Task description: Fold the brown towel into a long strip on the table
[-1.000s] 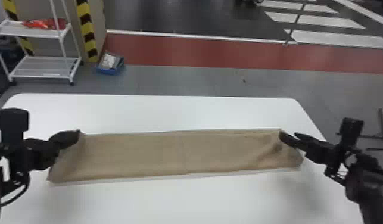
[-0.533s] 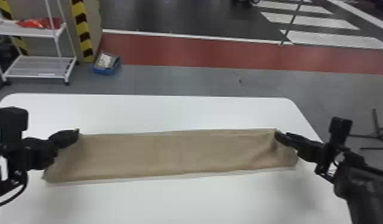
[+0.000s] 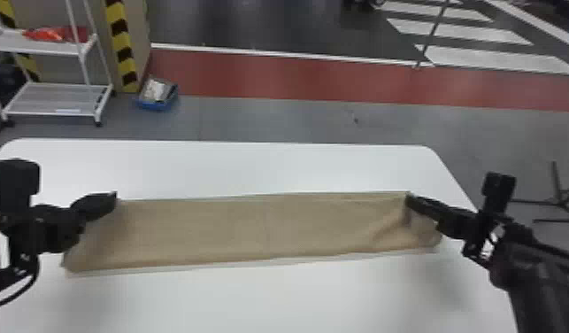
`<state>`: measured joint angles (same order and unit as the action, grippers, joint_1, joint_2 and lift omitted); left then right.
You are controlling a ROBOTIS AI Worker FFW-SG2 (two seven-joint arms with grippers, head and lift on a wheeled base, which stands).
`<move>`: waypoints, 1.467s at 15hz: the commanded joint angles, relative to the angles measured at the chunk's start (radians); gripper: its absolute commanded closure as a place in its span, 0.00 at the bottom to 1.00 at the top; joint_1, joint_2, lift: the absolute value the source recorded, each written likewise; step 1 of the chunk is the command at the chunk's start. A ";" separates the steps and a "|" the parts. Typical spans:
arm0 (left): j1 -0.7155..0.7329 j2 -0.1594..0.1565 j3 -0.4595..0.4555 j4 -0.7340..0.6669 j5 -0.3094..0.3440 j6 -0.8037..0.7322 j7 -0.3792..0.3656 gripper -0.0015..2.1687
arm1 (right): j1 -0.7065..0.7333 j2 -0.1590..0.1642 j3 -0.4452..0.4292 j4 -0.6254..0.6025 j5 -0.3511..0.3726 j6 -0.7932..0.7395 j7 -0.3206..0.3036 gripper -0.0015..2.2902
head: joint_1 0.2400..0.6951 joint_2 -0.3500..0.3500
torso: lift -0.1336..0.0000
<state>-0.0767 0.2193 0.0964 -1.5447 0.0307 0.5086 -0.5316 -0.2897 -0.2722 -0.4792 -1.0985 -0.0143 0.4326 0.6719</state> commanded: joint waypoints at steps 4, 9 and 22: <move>0.000 0.000 -0.001 0.000 -0.003 0.000 0.001 0.59 | 0.000 -0.004 -0.009 0.000 -0.007 0.027 0.002 0.36 | 1.00 0.23 | 0.17; 0.000 0.000 -0.001 0.000 -0.005 0.000 0.001 0.59 | 0.001 -0.007 -0.010 -0.001 -0.009 0.039 0.006 0.65 | 1.00 0.23 | 0.17; 0.008 -0.002 0.029 -0.040 0.005 0.006 0.004 0.59 | 0.057 -0.013 -0.061 -0.038 -0.050 -0.185 0.054 0.65 | 1.00 0.21 | 0.17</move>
<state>-0.0690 0.2179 0.1210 -1.5797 0.0344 0.5132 -0.5277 -0.2376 -0.2854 -0.5394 -1.1365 -0.0532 0.2896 0.7226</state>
